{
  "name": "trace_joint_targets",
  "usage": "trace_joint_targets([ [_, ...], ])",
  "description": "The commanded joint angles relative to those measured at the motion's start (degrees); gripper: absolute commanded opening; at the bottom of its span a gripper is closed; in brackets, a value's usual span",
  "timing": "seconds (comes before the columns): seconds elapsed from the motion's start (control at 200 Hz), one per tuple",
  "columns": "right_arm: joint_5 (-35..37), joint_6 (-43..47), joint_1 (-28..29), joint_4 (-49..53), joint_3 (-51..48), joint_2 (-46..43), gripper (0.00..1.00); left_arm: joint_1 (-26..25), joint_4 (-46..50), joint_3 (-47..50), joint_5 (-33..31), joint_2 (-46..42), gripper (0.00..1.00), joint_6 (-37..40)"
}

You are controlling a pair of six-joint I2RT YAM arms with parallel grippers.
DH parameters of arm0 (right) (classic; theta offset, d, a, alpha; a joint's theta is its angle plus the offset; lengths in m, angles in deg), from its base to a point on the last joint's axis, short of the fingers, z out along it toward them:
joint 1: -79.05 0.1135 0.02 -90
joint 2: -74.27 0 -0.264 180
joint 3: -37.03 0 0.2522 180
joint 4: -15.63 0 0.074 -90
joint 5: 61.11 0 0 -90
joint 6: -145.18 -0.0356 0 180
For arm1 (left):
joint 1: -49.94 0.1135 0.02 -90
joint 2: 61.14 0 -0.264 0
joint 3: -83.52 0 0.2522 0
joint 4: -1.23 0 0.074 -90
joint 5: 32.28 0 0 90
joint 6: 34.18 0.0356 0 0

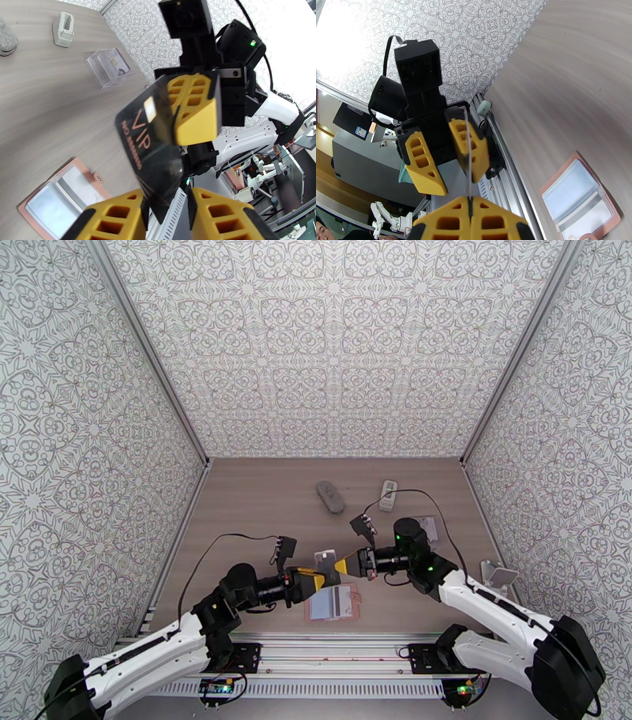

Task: Put the credit cards into the card holder

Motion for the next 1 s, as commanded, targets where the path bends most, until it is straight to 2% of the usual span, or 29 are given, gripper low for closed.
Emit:
trace_joint_targets([
  [0.0, -1.27, -0.2, 0.49, -2.54, -1.81, 0.48, 0.0, -0.39, -2.23, 0.49, -0.18, -0.93, 0.25, -1.05],
  [0.14, -3.05, -0.74, 0.48, -6.34, -3.11, 0.08, 0.0, -0.36, -2.4, 0.35, -0.5, -1.02, 0.05, -2.24],
  [0.205, -3.21, 0.26, 0.56, -6.72, -3.43, -0.41, 0.09, -0.37, -2.19, 0.05, -0.47, -0.81, 0.0, -2.71],
  [0.34, -4.22, 1.06, 0.75, -10.22, -4.59, -1.42, 0.16, -0.29, -2.36, -0.34, 0.46, -0.13, 0.0, -3.99],
  [0.63, -4.94, -0.27, 0.93, -16.73, -5.89, -3.21, 0.17, -0.32, -3.08, -0.04, 2.24, 0.5, 0.0, -5.28],
  [0.995, -5.15, 0.06, 0.93, -17.39, -6.04, -3.36, 0.16, -0.28, -7.26, 0.8, 5.18, 2.77, 0.0, -6.45],
])
